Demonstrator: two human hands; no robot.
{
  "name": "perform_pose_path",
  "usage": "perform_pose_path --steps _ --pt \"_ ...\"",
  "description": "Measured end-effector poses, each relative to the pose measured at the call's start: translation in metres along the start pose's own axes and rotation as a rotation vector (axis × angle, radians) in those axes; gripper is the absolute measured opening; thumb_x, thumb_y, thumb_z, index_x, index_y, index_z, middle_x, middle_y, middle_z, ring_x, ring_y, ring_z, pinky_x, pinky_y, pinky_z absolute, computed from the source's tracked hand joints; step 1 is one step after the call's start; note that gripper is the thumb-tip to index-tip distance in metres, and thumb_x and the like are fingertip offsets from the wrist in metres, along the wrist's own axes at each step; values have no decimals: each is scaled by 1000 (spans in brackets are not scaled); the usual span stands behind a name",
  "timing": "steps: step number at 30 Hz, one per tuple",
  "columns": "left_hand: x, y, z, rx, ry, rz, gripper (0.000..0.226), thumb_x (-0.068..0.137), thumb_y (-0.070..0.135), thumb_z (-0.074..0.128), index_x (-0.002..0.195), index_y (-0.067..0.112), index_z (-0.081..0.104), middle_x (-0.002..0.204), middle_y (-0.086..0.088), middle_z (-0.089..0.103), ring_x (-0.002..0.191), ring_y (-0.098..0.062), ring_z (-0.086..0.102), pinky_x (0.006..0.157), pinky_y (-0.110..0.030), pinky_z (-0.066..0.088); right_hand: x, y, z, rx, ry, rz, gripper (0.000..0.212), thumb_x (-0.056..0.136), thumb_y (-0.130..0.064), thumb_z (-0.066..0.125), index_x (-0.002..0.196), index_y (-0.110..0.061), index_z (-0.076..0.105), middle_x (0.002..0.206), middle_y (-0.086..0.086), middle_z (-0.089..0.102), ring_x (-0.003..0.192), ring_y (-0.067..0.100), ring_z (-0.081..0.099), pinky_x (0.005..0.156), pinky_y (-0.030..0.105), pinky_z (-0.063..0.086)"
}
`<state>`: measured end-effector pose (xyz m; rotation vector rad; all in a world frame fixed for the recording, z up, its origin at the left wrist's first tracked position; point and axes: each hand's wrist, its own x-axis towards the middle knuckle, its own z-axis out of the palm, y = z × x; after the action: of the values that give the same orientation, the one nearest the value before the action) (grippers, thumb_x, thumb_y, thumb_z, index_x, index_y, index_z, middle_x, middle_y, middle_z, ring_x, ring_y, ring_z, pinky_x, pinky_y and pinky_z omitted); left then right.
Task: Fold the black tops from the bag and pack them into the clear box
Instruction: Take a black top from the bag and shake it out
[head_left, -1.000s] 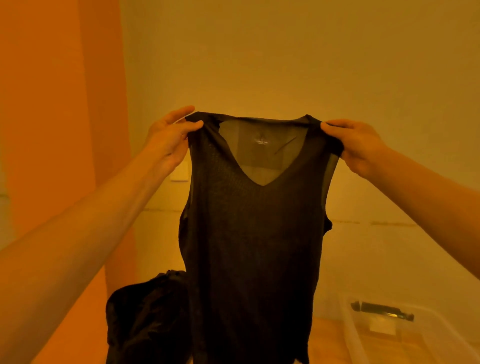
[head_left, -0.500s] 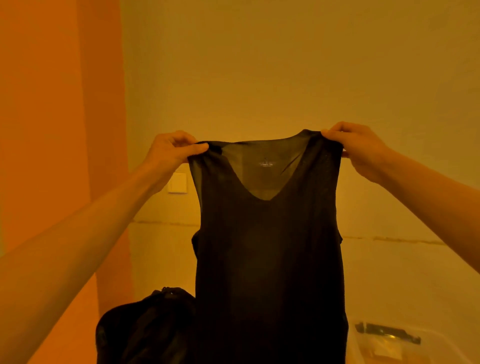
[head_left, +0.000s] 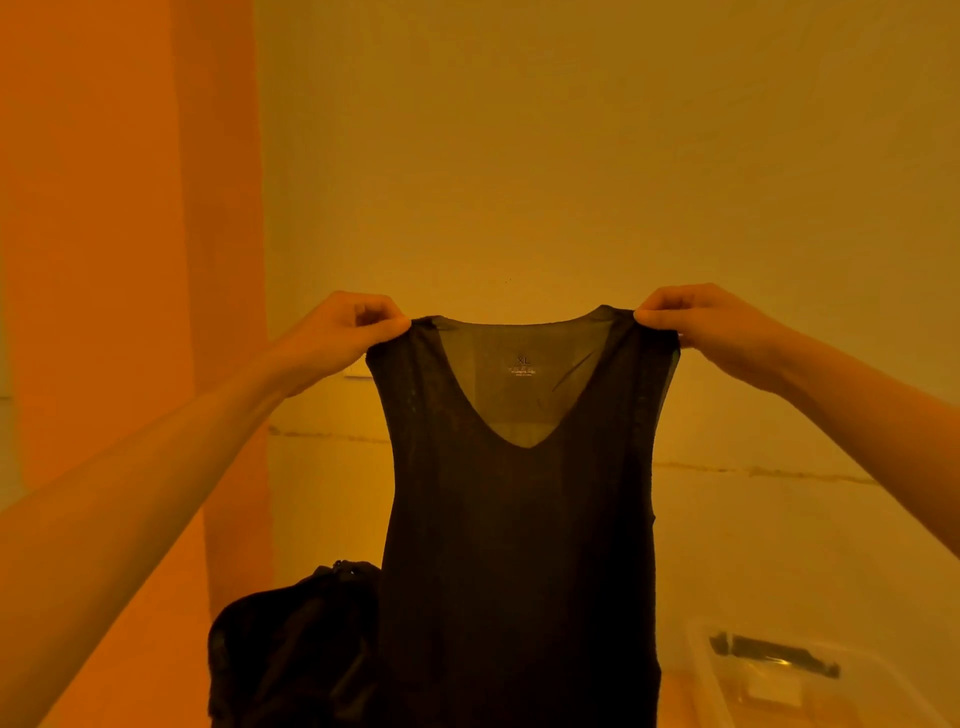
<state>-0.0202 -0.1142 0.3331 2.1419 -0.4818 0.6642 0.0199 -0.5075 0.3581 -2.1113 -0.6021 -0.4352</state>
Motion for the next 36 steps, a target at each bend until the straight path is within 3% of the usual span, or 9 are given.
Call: perform_pose_path --steps 3,6,10,14,20,24,27,30,36 --pt "-6 3 5 -31 80 61 21 104 23 56 88 17 68 77 9 63 73 -2 57 74 -23 43 -5 2 11 25 81 35 16 99 -19 60 87 -12 69 93 5 66 94 21 59 86 37 47" --pt "-10 7 13 104 196 125 21 105 27 53 92 15 65 82 2 64 75 -8 60 69 -22 46 -13 -2 21 48 192 30 19 99 -21 60 82 -18 68 90 2 65 90 18 58 82 36 46" --pt "-20 17 9 233 229 230 12 95 27 70 87 17 69 79 5 67 71 -8 61 62 -18 45 -32 -16 21 72 316 -70 15 99 -25 62 88 -18 69 85 -1 65 79 10 57 71 24 41" --pt "-41 42 -15 164 101 249 10 88 22 77 81 16 74 65 7 66 60 -4 56 56 -12 42 -54 -33 9 -19 221 -108 14 99 -26 63 94 -17 72 86 -2 69 79 7 60 71 24 42" --pt "-60 68 -39 -12 177 307 15 91 23 71 77 25 70 66 15 66 64 1 60 59 -11 46 -82 -65 -10 23 243 -192 13 98 -25 64 91 -18 73 81 -5 69 78 5 61 76 24 44" --pt "-62 83 -48 -227 196 353 15 83 32 73 69 33 74 69 13 68 69 -2 63 63 -16 49 -90 -76 -17 47 335 -308 12 98 -26 65 90 -21 72 78 -8 68 73 3 61 69 20 45" --pt "-52 79 -46 -283 182 309 13 83 32 73 70 29 74 71 9 69 72 -6 65 65 -18 52 -81 -72 -13 52 338 -308 10 98 -25 65 94 -19 72 81 -4 68 75 3 62 69 18 47" --pt "-36 56 -30 -254 163 216 12 84 30 74 74 24 73 71 7 70 70 -5 65 63 -16 51 -61 -45 0 49 275 -197 12 97 -27 66 95 -18 73 88 5 70 80 9 63 73 23 48" --pt "7 -64 53 -40 47 -67 15 90 31 75 85 16 74 76 4 70 69 -2 65 60 -13 49 0 81 70 -85 128 119 16 97 -28 66 97 -14 74 91 3 69 83 14 62 69 24 46"
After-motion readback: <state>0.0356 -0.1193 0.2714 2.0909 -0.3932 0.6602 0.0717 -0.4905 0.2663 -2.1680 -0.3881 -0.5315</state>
